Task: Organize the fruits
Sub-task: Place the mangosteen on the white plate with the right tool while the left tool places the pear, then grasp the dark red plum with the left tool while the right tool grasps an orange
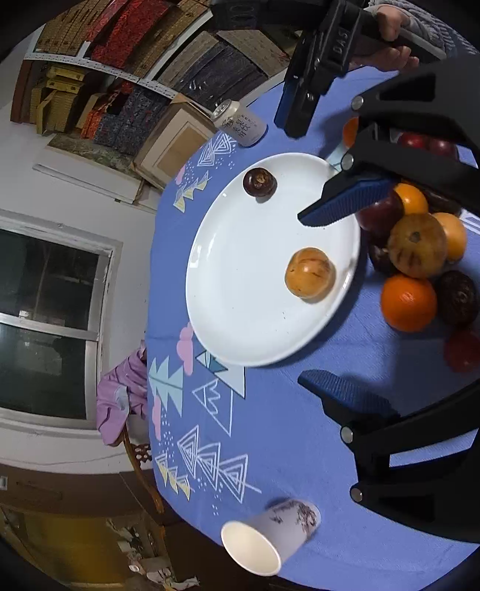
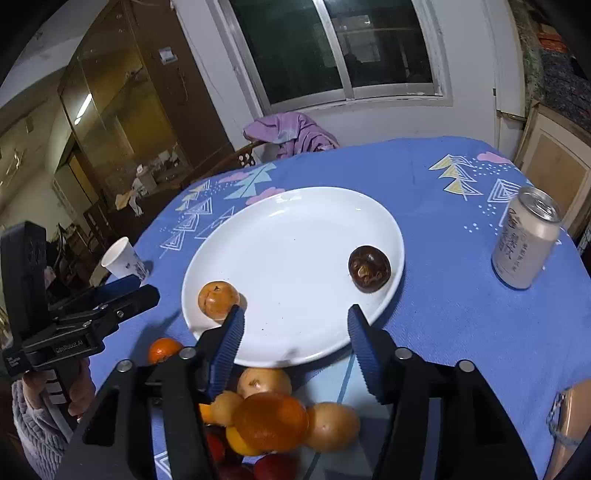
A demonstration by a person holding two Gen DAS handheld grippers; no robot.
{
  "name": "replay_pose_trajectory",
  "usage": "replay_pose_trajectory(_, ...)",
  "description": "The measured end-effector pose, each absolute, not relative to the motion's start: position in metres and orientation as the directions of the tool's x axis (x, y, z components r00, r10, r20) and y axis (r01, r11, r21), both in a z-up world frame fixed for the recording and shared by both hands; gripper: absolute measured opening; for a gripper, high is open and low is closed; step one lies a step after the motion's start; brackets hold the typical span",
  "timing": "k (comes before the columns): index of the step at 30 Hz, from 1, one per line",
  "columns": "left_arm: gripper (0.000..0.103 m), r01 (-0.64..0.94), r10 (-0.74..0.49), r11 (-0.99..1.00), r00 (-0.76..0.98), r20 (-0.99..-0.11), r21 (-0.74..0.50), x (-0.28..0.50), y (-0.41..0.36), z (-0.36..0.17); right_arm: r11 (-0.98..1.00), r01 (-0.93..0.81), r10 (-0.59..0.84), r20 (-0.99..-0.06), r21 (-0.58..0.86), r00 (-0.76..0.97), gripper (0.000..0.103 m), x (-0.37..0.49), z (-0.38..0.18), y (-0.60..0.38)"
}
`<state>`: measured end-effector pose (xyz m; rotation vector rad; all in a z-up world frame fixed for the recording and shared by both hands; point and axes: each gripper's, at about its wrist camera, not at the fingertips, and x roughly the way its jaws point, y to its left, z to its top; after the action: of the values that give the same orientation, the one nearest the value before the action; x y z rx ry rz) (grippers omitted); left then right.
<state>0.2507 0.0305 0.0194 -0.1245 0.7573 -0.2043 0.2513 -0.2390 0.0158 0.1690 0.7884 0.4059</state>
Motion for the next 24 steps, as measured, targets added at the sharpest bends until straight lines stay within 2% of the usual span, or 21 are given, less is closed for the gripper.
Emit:
replay_pose_trajectory(5,0.087,0.069,-0.167,0.983,0.729,-0.664,-0.171,0.197,0.064,0.008,0.903,-0.277,0.426,-0.606,0.328,0.672,0.069,0.208,0.018,-0.258)
replay_pose_trajectory(11,0.087,0.011,-0.135,0.983,0.720,-0.681,-0.183,0.175,0.082,-0.012,0.893,-0.260,0.439,-0.591,0.367,0.676,0.076,0.185,0.009,-0.271)
replay_pose_trajectory(19,0.087,0.105,-0.135,0.991,0.714,-0.687,-0.086,0.184,0.034,-0.010,0.864,-0.291,0.494,-0.583,0.411,0.645,0.076,0.187,0.010,-0.268)
replay_pose_trajectory(24,0.087,0.232,-0.171,0.973,0.729,-0.663,0.005,0.184,-0.021,0.003,0.846,-0.290,0.521,-0.578,0.448,0.628,0.076,0.188,0.008,-0.271)
